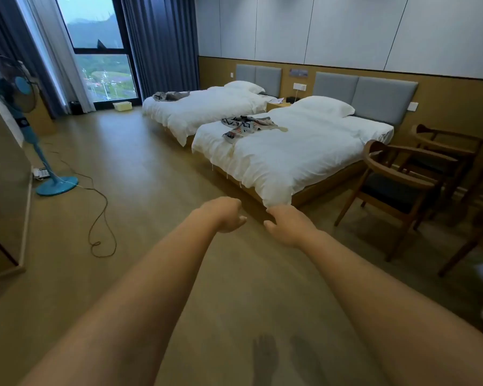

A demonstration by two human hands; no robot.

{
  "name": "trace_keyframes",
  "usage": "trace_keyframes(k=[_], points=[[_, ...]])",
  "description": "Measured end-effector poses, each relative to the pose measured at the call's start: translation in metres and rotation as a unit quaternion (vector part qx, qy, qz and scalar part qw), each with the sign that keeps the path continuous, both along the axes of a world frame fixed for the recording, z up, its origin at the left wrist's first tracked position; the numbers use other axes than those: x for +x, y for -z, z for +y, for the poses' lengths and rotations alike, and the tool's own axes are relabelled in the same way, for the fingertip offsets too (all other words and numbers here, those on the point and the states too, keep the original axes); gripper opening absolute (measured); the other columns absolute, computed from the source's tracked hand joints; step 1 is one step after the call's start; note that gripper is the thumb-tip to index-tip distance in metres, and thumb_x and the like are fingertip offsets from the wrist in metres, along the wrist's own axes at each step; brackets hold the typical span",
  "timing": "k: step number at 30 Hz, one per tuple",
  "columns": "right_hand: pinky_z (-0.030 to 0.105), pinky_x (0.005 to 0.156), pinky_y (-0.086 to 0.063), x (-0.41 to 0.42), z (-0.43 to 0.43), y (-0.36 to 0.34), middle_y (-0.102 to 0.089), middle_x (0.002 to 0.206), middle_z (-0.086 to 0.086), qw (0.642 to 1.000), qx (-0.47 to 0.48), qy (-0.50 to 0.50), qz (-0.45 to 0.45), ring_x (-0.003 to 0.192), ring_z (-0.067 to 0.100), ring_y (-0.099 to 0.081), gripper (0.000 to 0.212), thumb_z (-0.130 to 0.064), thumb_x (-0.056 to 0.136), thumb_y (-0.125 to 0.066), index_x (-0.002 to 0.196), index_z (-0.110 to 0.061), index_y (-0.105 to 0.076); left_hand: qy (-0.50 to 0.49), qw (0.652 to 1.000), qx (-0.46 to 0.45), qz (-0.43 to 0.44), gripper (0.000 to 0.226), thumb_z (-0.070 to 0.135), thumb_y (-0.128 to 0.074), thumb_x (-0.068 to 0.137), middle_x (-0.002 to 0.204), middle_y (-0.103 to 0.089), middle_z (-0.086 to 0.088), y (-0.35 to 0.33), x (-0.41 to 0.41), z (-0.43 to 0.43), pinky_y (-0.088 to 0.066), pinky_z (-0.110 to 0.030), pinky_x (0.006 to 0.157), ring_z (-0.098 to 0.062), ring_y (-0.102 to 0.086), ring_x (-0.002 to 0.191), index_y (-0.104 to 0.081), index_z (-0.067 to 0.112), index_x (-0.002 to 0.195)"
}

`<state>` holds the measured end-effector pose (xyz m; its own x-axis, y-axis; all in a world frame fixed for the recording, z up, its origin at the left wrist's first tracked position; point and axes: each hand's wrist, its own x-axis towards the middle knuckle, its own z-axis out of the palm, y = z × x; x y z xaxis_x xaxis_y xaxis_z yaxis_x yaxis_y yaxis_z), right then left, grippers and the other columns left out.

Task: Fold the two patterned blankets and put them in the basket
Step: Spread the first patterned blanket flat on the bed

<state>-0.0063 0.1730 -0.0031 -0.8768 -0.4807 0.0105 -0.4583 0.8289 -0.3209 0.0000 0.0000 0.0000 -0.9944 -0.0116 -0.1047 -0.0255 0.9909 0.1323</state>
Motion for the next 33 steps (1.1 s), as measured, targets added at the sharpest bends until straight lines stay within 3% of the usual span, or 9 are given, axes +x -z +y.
trace_keyframes(k=[11, 24, 28, 33], points=[[0.039, 0.093, -0.047, -0.184, -0.091, 0.006, -0.055, 0.122, 0.011, 1.0, 0.016, 0.025, -0.009, 0.108, 0.027, -0.054, 0.032, -0.027, 0.095, -0.041, 0.119, -0.008, -0.051, 0.006, 1.0, 0.001, -0.013, 0.047, 0.042, -0.045, 0.093, 0.13, -0.053, -0.009, -0.005, -0.181, -0.097, -0.042, -0.035, 0.09, -0.025, -0.051, 0.116, -0.046, 0.01, 0.129], [0.037, 0.102, -0.036, -0.424, -0.162, 0.022, -0.046, 0.138, 0.01, 0.999, 0.027, 0.015, -0.009, 0.125, 0.027, -0.044, 0.041, -0.029, 0.095, -0.041, 0.133, -0.012, -0.044, 0.01, 0.999, 0.016, -0.03, 0.049, 0.039, -0.05, 0.091, 0.133, -0.052, -0.008, 0.014, -0.416, -0.158, -0.041, -0.033, 0.089, -0.025, -0.051, 0.119, -0.045, 0.013, 0.132], [0.038, 0.1, -0.037, -0.521, -0.176, 0.021, -0.049, 0.134, 0.01, 1.0, 0.019, 0.008, -0.012, 0.122, 0.028, -0.046, 0.038, -0.029, 0.096, -0.038, 0.128, -0.01, -0.048, 0.003, 0.999, 0.015, -0.049, 0.045, 0.04, -0.05, 0.091, 0.128, -0.054, -0.007, 0.015, -0.51, -0.171, -0.04, -0.031, 0.082, -0.025, -0.052, 0.114, -0.048, 0.012, 0.126], [0.038, 0.102, -0.036, -0.629, -0.197, 0.019, -0.047, 0.138, 0.01, 0.999, 0.029, 0.0, -0.017, 0.125, 0.028, -0.044, 0.04, -0.03, 0.097, -0.037, 0.13, -0.01, -0.046, -0.013, 0.999, 0.016, -0.045, 0.04, 0.04, -0.049, 0.09, 0.119, -0.057, -0.008, 0.007, -0.615, -0.192, -0.038, -0.03, 0.072, -0.019, -0.049, 0.091, -0.051, 0.012, 0.119]])
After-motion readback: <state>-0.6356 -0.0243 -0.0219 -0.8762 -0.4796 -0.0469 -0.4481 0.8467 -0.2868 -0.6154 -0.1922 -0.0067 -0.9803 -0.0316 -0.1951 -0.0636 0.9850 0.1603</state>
